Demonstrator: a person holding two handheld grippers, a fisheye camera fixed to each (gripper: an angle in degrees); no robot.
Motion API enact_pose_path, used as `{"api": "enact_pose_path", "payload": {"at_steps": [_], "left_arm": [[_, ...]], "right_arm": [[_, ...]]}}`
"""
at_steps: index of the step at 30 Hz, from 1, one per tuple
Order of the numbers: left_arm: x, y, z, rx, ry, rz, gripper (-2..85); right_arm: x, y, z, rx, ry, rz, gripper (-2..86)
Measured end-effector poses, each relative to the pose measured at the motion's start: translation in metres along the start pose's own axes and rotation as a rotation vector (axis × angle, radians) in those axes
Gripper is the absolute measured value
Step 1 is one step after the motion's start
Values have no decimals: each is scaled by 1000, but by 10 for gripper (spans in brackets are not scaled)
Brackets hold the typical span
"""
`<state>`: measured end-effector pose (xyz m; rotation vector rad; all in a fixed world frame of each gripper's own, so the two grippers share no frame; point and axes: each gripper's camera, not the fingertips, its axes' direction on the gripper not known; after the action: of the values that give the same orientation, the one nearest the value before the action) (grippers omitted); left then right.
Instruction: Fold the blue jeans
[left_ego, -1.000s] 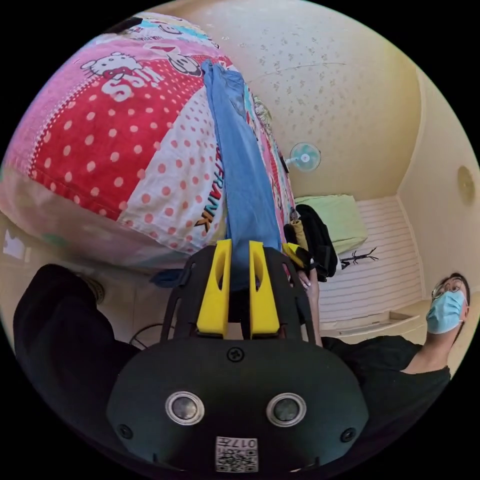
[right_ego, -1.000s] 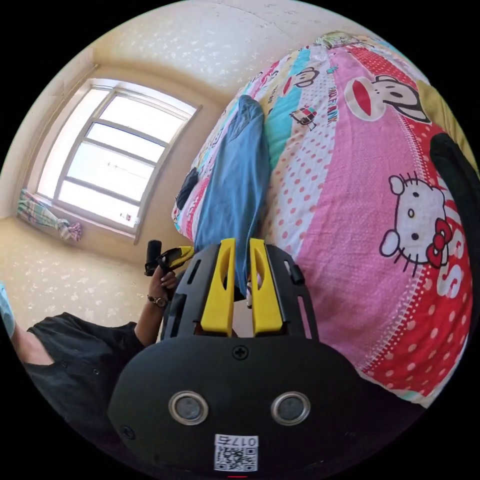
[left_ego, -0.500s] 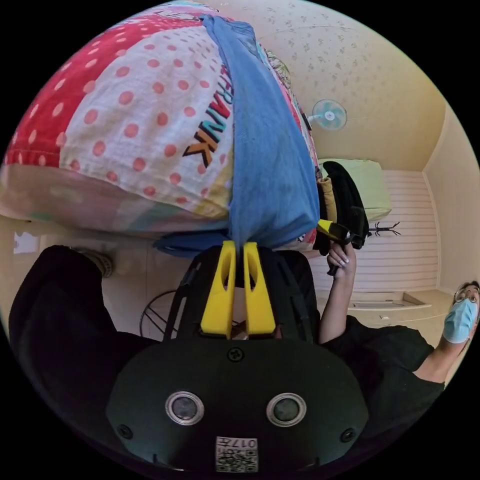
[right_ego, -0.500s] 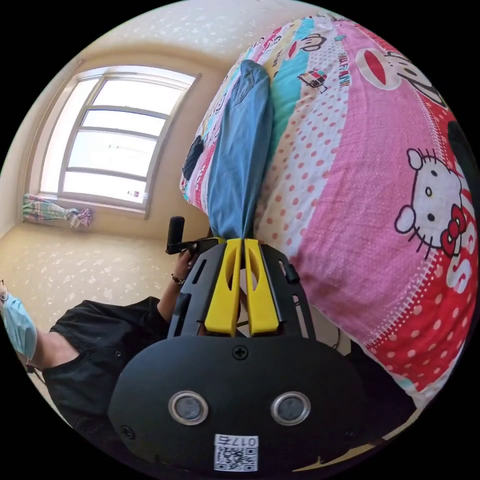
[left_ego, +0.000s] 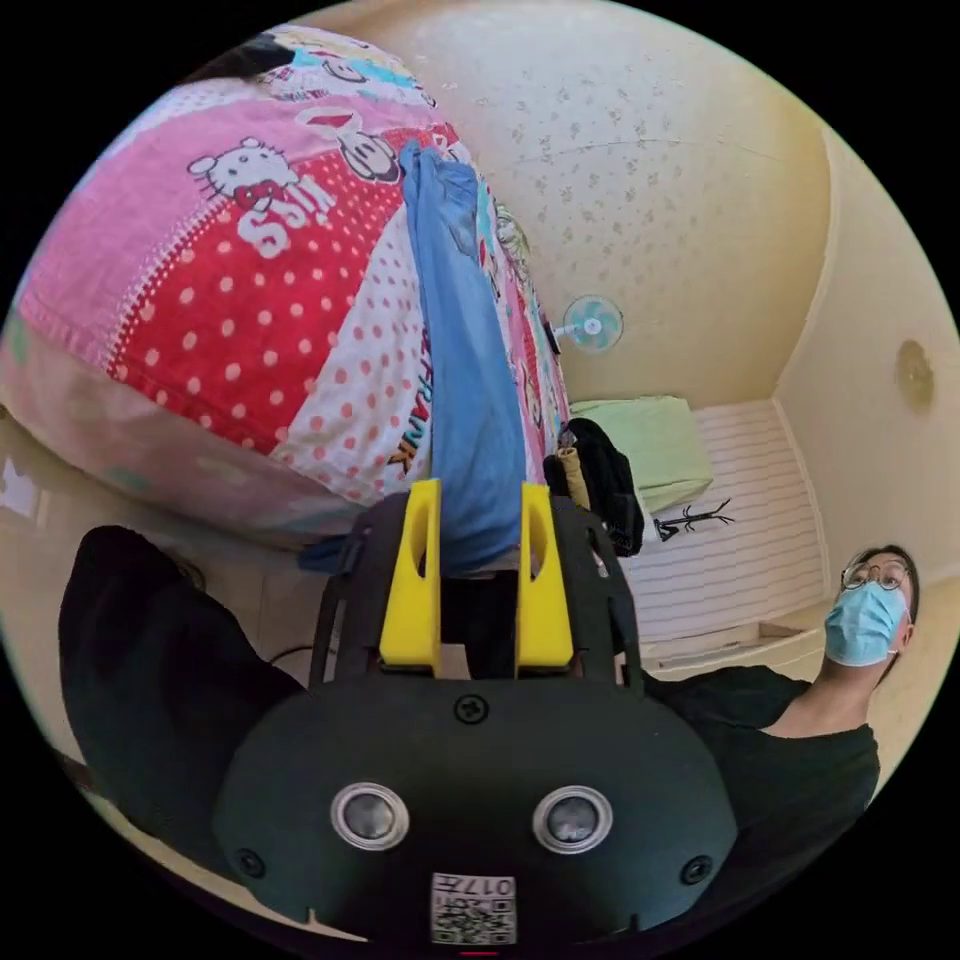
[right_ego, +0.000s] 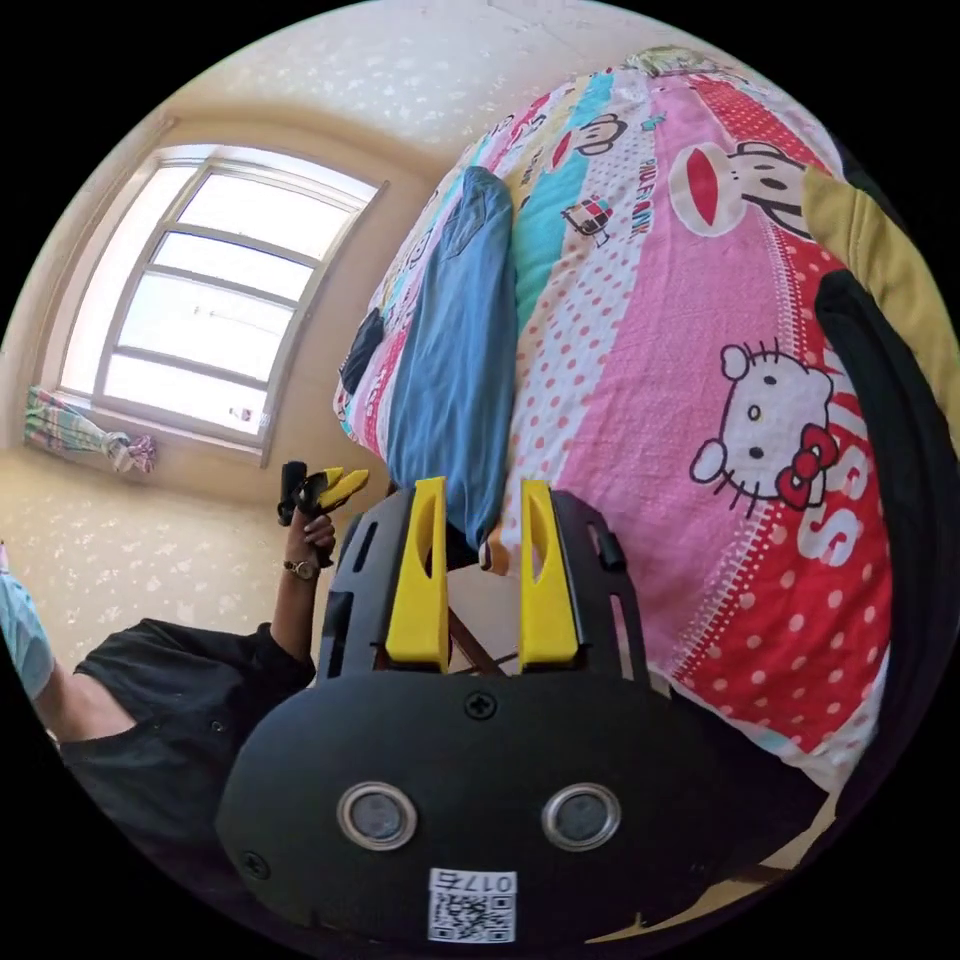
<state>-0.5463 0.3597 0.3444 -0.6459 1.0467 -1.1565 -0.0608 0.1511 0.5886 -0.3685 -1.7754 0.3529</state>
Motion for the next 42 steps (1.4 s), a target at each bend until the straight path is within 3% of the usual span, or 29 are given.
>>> {"api": "enact_pose_path", "payload": {"at_steps": [6,11,17,28,32,35,42], "left_arm": [[-13,-74,23,19,-11,21,142],[-36,-87,65,-19,11,-30,152],[-26,-29,92,-20,76,41,101],[2,83,141,-149,-18,41,63],[-12,100,162,-179,168,2,50],[-11,117,162,-195,207,-36,40],[52,167,116,-156,497,114,14]], "right_arm": [[18,-60,21,-68,-115,4,142],[10,-89,38,6,-98,17,155],[-13,-63,58,-35,-158,-46,154],[-71,59,70,-136,-205,-173,124],[-78,76,74,-136,-199,-161,100],[-87,90,74,-188,-182,-125,57],[-143,159,36,-111,-554,-226,17]]}}
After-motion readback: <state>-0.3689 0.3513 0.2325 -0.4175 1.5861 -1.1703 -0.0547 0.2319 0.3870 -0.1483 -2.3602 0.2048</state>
